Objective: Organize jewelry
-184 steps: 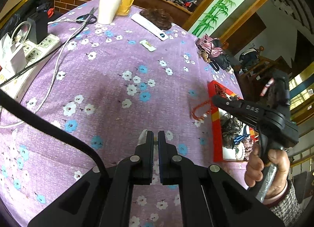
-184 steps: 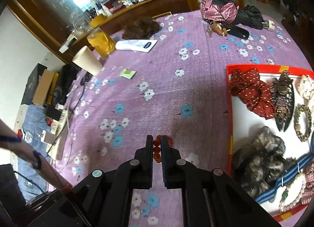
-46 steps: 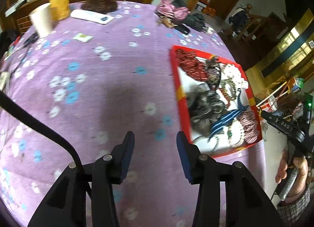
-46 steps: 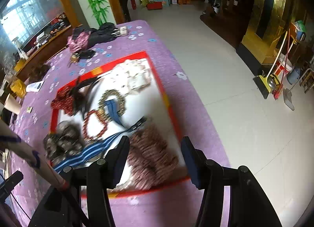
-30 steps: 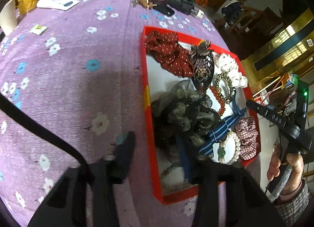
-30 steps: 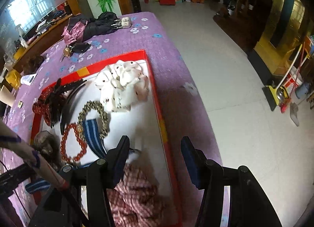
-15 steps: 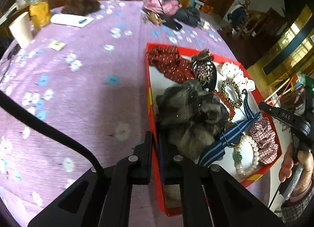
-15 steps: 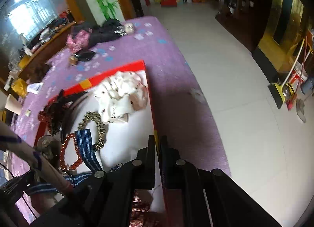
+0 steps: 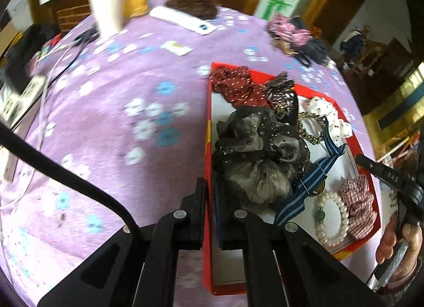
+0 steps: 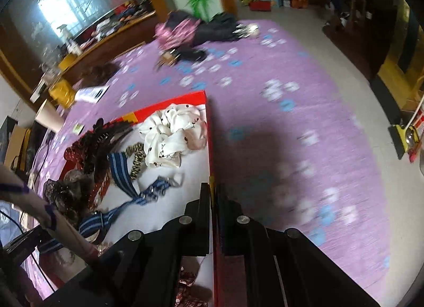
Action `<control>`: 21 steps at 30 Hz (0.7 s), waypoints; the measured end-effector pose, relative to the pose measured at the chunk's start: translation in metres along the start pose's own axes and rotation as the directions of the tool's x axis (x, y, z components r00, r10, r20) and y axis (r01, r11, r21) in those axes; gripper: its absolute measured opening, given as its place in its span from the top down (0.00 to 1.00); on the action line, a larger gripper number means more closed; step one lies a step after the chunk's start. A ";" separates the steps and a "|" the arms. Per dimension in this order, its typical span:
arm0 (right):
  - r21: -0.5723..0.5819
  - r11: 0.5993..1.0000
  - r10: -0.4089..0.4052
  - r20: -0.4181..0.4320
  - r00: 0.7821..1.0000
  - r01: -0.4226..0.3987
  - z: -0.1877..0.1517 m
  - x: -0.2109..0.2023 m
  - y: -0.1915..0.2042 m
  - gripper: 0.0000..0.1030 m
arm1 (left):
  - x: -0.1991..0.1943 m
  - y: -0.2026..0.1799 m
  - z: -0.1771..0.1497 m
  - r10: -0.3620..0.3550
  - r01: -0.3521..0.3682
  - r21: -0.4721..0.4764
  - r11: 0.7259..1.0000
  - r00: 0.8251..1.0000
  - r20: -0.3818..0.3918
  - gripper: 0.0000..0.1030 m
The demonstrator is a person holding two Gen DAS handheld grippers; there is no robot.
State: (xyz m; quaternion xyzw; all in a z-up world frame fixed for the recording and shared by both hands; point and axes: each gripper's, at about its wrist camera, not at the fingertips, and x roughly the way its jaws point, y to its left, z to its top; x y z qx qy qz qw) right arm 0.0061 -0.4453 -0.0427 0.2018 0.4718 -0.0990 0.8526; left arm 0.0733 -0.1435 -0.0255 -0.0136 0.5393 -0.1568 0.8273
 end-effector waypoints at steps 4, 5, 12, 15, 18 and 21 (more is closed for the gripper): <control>-0.032 0.999 -0.006 -0.034 0.999 0.005 -0.013 0.015 0.026 0.95 | 0.009 0.032 -0.005 0.026 -0.028 -0.037 0.999 0.999 -0.034 0.95; -0.035 0.999 -0.012 -0.039 0.999 0.011 -0.015 0.019 0.031 0.95 | 0.012 0.036 -0.005 0.025 -0.027 -0.043 0.999 0.999 -0.042 0.95; -0.053 0.996 -0.074 -0.023 0.997 0.072 -0.014 0.021 0.041 0.96 | 0.017 0.042 -0.008 -0.002 0.001 -0.021 1.000 0.998 -0.057 0.95; -0.051 0.995 -0.086 -0.022 0.996 0.085 -0.016 0.017 0.043 0.94 | 0.018 0.043 -0.007 -0.016 0.015 -0.016 1.000 0.997 -0.070 0.95; -0.019 0.997 -0.081 0.006 0.997 0.081 -0.021 0.002 0.043 0.74 | 0.010 0.045 -0.005 -0.036 0.034 -0.024 0.999 0.997 -0.065 0.94; 0.011 0.996 -0.087 0.059 0.994 0.087 -0.030 -0.022 0.042 0.56 | -0.009 0.046 -0.007 -0.060 0.059 -0.016 0.998 0.997 -0.042 0.79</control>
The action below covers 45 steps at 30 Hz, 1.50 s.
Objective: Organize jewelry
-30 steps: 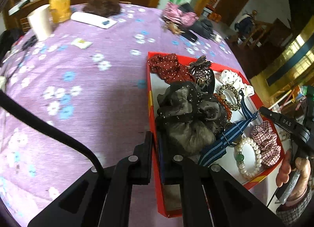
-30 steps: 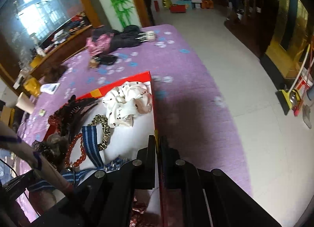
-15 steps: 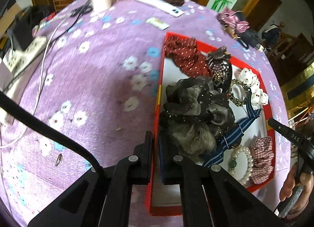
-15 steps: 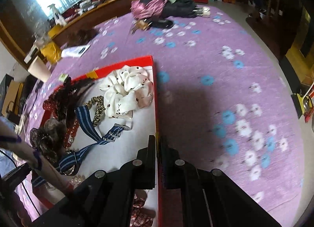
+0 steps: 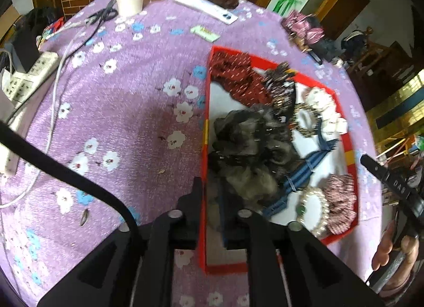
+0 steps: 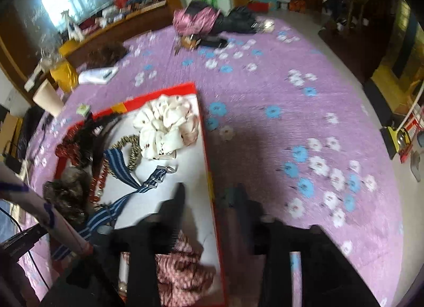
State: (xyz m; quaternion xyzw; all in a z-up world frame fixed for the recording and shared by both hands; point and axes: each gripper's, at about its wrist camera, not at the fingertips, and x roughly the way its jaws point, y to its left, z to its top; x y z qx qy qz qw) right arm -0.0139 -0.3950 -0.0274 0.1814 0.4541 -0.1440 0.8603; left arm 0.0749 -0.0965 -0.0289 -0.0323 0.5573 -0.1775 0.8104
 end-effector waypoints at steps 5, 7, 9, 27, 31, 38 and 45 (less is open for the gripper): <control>0.063 0.997 0.053 0.002 0.999 -0.053 -0.042 -0.039 -0.014 0.56 | -0.031 0.012 -0.017 0.008 -0.009 0.007 1.000 0.998 0.062 0.64; 0.078 0.996 0.048 -0.021 0.999 -0.046 -0.061 -0.045 -0.019 0.56 | -0.035 0.021 -0.026 0.041 -0.043 0.022 0.999 0.997 0.070 0.64; 0.097 0.995 0.022 -0.043 0.999 -0.018 -0.079 -0.048 -0.022 0.56 | -0.033 0.031 -0.031 0.075 -0.078 0.035 0.996 0.995 0.071 0.63; -0.005 0.990 -0.144 -0.085 0.986 0.144 -0.102 -0.047 0.002 0.56 | -0.028 0.112 -0.039 0.182 -0.170 -0.081 0.982 0.968 0.172 0.60; -0.059 0.991 -0.127 -0.073 0.989 0.123 -0.093 -0.044 0.016 0.56 | -0.038 0.112 -0.036 0.222 -0.205 -0.109 0.973 0.959 0.178 0.60; -0.051 0.997 -0.063 -0.065 0.996 0.060 -0.077 -0.044 0.010 0.56 | -0.075 0.098 -0.038 0.299 -0.273 -0.138 0.952 0.925 0.233 0.52; -0.117 0.993 0.020 -0.070 0.997 -0.028 -0.070 -0.057 0.016 0.51 | -0.119 0.061 -0.053 0.352 -0.311 -0.177 0.934 0.887 0.298 0.40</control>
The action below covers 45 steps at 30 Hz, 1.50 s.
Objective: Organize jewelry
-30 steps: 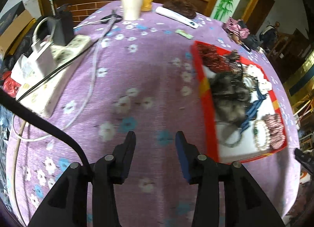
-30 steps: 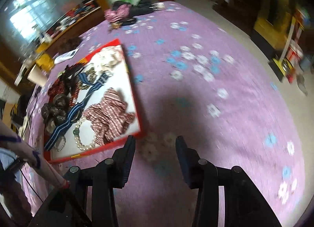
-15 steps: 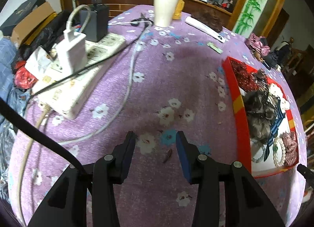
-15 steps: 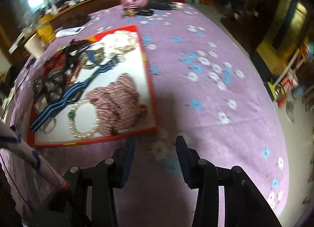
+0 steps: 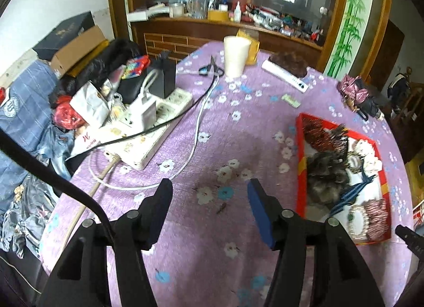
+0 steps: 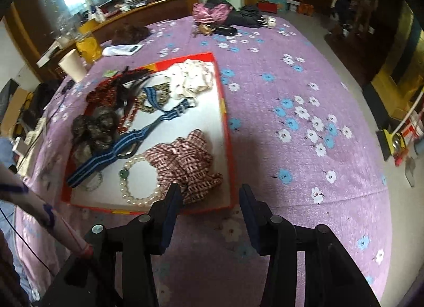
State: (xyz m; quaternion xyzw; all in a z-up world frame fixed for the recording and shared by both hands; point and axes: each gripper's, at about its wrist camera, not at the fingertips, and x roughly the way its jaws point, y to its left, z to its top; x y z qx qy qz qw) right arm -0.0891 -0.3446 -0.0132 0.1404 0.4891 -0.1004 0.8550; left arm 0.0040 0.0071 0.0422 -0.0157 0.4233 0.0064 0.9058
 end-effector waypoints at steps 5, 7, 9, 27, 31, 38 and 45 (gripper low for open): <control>-0.042 0.999 0.026 -0.012 1.000 -0.027 -0.006 -0.013 -0.001 0.49 | -0.049 -0.021 -0.004 0.042 -0.040 -0.024 0.999 0.994 0.100 0.28; -0.058 0.997 0.042 -0.010 0.999 -0.042 -0.010 -0.020 0.000 0.49 | -0.072 -0.031 -0.006 0.057 -0.054 -0.023 0.998 0.986 0.153 0.24; -0.078 0.995 0.060 -0.002 0.998 -0.060 -0.014 -0.028 0.001 0.49 | -0.091 -0.039 -0.007 0.073 -0.069 -0.024 0.997 0.976 0.203 0.20; -0.128 0.988 0.103 0.089 0.991 -0.092 -0.039 -0.096 0.002 0.40 | -0.210 -0.094 -0.039 0.042 -0.051 0.008 0.999 0.893 0.447 0.00; -0.123 0.988 0.105 0.114 0.988 -0.091 -0.044 -0.106 -0.002 0.39 | -0.206 -0.097 -0.038 -0.015 0.015 0.002 1.000 0.928 0.372 0.00; -0.120 0.989 0.099 0.120 0.988 -0.085 -0.053 -0.109 -0.007 0.36 | -0.193 -0.115 -0.054 -0.007 -0.004 0.041 0.999 0.961 0.275 0.00; -0.099 0.994 0.052 0.116 0.992 -0.041 -0.053 -0.106 -0.016 0.35 | -0.179 -0.136 -0.069 -0.007 -0.016 0.111 0.994 0.979 0.205 0.00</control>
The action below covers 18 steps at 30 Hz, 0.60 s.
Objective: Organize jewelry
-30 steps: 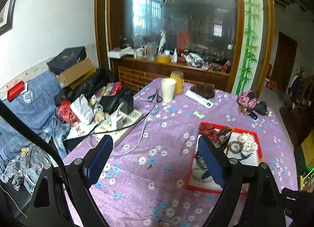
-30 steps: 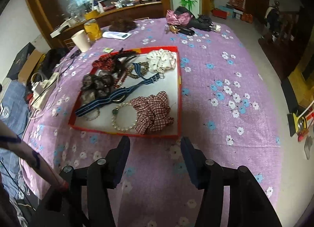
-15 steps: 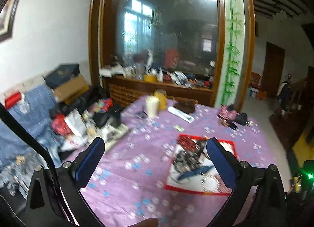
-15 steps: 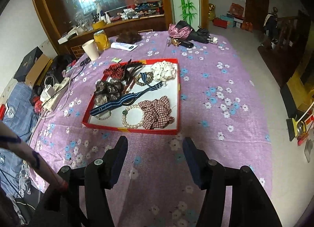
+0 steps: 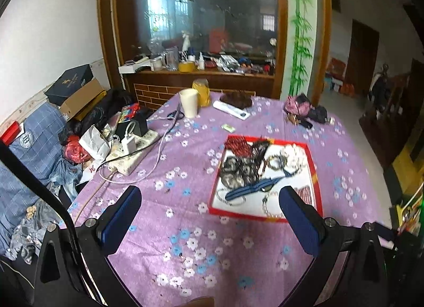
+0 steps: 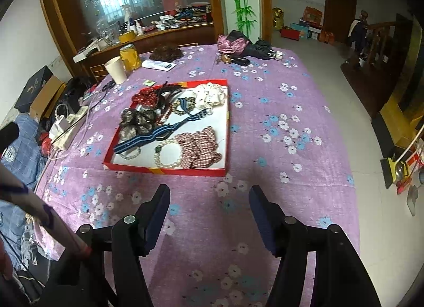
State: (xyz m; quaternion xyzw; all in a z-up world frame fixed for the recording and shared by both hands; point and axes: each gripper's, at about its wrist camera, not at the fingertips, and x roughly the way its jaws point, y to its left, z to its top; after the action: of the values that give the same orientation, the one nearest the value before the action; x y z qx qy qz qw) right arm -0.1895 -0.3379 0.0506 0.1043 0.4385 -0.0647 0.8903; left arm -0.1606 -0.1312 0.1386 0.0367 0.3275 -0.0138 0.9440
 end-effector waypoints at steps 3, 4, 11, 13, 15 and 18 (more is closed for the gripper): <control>0.006 1.000 -0.019 -0.009 1.000 0.019 -0.002 0.002 -0.004 0.34 | 0.007 -0.008 -0.005 0.004 -0.003 0.030 1.000 1.000 -0.026 0.00; 0.005 1.000 -0.023 -0.013 1.000 0.023 -0.002 0.003 -0.004 0.33 | 0.008 -0.009 -0.005 0.002 0.000 0.033 0.999 0.999 -0.033 0.00; -0.008 0.999 -0.044 -0.044 0.998 0.043 -0.008 0.009 -0.001 0.33 | 0.022 -0.016 -0.013 -0.022 0.027 0.055 0.998 0.995 -0.093 0.00; -0.011 0.999 -0.052 -0.051 0.997 0.051 -0.010 0.011 0.001 0.32 | 0.026 -0.016 -0.015 -0.026 0.032 0.057 0.998 0.994 -0.109 0.00; -0.012 0.998 -0.060 -0.059 0.996 0.059 -0.011 0.013 0.003 0.32 | 0.030 -0.015 -0.017 -0.029 0.036 0.058 0.998 0.992 -0.125 0.00; -0.014 0.998 -0.068 -0.069 0.995 0.068 -0.011 0.016 0.005 0.32 | 0.035 -0.013 -0.020 -0.028 0.037 0.060 0.998 0.989 -0.146 0.00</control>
State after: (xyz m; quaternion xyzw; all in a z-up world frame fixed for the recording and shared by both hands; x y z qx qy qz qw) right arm -0.1872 -0.3305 0.0320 0.0863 0.4728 -0.0887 0.8724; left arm -0.1461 -0.1431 0.1007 0.0616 0.3953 -0.0365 0.9158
